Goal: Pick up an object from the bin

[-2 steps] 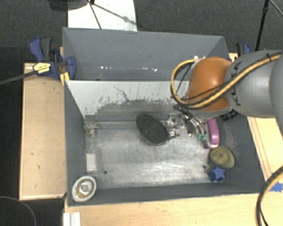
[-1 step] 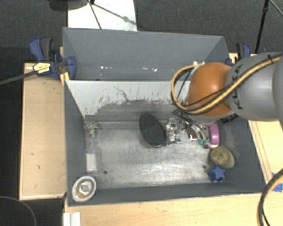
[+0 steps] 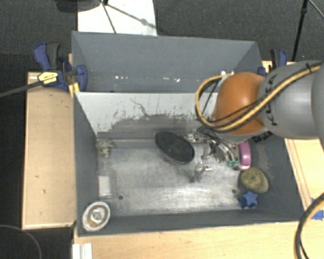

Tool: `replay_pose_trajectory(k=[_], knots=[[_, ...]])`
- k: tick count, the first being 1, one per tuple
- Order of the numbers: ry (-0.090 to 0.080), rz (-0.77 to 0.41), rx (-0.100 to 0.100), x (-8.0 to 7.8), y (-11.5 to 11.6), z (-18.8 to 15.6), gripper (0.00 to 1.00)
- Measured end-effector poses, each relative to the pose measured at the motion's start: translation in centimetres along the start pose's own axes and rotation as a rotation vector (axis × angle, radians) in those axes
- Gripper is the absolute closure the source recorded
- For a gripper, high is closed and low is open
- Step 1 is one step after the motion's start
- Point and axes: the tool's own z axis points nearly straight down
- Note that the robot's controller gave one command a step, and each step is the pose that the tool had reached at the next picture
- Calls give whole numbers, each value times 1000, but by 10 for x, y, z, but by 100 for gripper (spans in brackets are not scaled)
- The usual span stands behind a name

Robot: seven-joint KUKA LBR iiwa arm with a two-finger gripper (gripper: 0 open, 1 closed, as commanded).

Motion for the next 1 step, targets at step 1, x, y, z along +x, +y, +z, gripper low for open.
replay_pose_trajectory(k=[1], knots=[[6,167,-1,-19,50,-5,0]])
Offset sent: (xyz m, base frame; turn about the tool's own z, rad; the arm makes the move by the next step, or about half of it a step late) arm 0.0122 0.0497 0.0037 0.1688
